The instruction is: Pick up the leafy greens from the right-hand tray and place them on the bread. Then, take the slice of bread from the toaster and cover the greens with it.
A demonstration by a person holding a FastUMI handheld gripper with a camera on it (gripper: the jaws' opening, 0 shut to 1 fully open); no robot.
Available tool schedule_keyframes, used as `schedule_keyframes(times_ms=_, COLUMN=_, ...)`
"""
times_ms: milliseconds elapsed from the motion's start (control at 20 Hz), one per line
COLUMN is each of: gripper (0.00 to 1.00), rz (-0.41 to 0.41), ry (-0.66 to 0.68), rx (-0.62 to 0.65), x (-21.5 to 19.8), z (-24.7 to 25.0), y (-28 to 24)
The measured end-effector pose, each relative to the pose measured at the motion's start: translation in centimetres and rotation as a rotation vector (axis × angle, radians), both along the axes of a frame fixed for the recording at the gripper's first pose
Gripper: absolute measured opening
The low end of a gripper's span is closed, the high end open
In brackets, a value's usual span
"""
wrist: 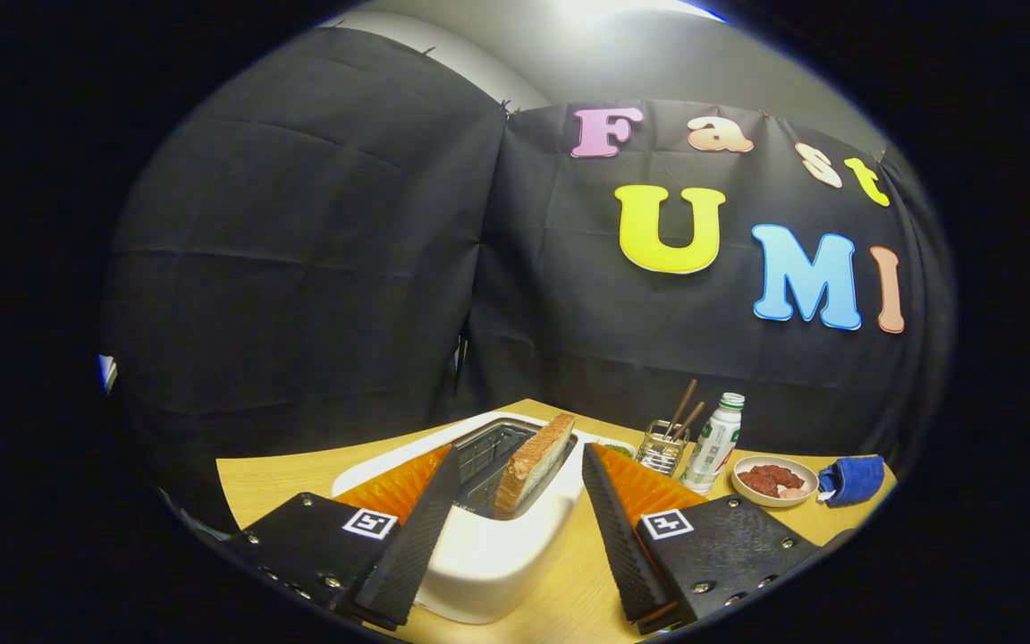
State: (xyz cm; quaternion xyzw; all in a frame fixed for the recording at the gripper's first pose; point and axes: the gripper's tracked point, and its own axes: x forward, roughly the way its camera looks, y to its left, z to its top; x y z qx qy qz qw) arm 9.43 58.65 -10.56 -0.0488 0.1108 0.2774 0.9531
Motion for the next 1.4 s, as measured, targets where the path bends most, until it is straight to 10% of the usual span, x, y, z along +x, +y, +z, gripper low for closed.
schedule_keyframes(times_ms=150, gripper=0.74, rz=-0.018, ry=0.009, rx=0.011, x=0.8, z=-0.4, y=0.3)
schedule_keyframes(times_ms=400, gripper=0.11, rz=0.002, ry=0.035, rx=0.067, x=0.4, z=-0.3, y=0.7)
schedule_keyframes(times_ms=1400, gripper=0.11, rz=-0.039, ry=-0.05, rx=0.303, x=-0.6, z=7.4, y=-9.8)
